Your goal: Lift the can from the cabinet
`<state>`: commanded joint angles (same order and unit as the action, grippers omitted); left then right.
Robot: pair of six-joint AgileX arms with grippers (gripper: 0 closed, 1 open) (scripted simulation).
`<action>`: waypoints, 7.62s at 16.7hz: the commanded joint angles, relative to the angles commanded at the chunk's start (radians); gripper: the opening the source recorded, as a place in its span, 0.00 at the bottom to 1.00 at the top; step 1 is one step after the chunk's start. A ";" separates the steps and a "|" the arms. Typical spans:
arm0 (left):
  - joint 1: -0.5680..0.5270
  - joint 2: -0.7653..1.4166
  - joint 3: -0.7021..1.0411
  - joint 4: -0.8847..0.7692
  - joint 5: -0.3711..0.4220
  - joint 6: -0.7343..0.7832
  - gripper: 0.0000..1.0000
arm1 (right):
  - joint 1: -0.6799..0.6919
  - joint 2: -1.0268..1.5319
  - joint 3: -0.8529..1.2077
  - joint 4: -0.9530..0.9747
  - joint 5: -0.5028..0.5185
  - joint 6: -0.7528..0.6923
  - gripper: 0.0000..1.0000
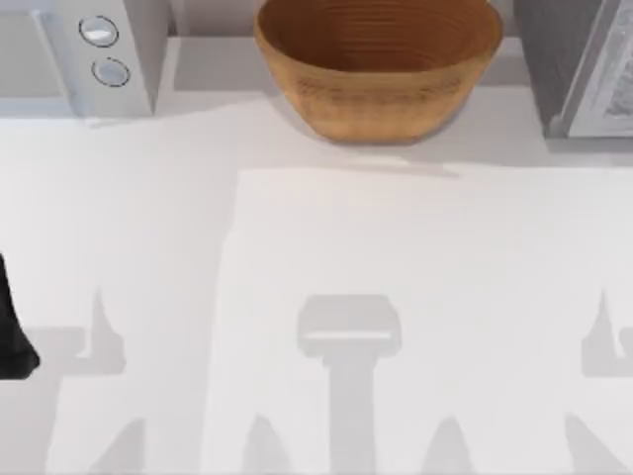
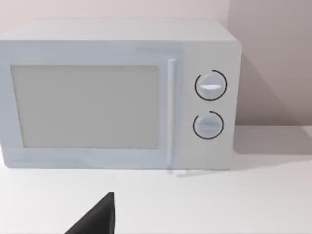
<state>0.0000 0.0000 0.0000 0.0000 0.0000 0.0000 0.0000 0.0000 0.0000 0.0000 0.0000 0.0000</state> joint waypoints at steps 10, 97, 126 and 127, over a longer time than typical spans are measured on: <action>0.000 0.000 0.000 0.000 0.000 0.000 1.00 | 0.038 0.279 0.362 -0.089 0.041 0.005 1.00; 0.000 0.000 0.000 0.000 0.000 0.000 1.00 | 0.317 1.464 1.977 -0.501 0.335 0.011 0.00; 0.000 0.000 0.000 0.000 0.000 0.000 1.00 | 0.122 0.513 0.744 -0.218 0.161 0.003 0.00; 0.000 0.000 0.000 0.000 0.000 0.000 1.00 | 0.107 0.452 0.656 -0.192 0.142 0.003 0.00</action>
<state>0.0000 0.0000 0.0000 0.0000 0.0000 0.0000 0.1073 0.4520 0.6562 -0.1923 0.1420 0.0025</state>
